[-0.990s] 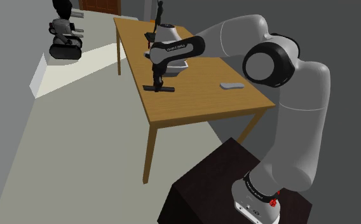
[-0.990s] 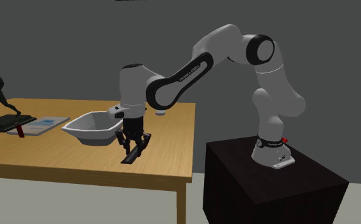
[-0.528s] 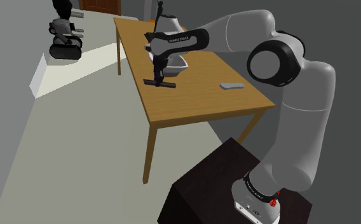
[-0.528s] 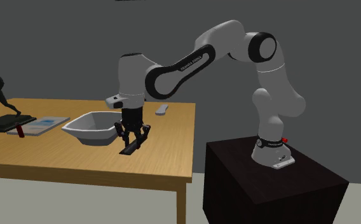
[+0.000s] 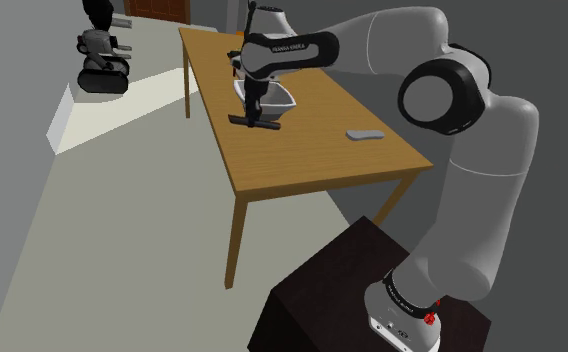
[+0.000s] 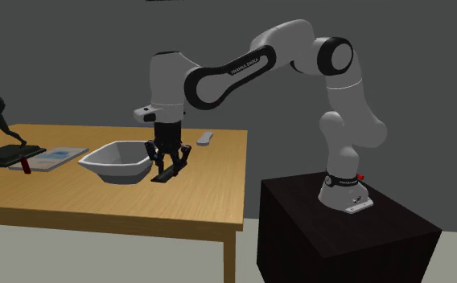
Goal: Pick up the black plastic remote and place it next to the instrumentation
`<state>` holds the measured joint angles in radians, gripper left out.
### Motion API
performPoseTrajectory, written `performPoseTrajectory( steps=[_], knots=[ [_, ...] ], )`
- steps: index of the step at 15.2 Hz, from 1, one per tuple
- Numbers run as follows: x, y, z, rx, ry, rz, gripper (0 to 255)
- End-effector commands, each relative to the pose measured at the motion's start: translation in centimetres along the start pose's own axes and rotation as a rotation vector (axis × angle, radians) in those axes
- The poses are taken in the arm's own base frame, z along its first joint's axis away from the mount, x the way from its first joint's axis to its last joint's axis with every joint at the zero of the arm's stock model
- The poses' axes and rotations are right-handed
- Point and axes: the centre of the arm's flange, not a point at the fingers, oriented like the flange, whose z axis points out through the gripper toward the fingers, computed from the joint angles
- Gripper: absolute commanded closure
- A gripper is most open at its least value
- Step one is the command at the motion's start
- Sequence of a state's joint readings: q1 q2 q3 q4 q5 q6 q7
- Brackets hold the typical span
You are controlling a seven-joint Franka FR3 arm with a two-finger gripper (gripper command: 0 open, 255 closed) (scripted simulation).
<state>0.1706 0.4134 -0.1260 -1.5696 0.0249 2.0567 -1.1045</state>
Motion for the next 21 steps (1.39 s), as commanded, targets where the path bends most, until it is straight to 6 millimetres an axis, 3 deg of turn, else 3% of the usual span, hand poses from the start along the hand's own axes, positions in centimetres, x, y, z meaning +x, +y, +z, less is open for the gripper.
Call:
performPoseTrajectory(
  steps=[1,21],
  knots=[
    [-1.9,-0.3,-0.3,0.0,0.0,0.0,255],
    [-27.8,-5.4,-1.1,0.0,0.0,0.0,255]
  ],
)
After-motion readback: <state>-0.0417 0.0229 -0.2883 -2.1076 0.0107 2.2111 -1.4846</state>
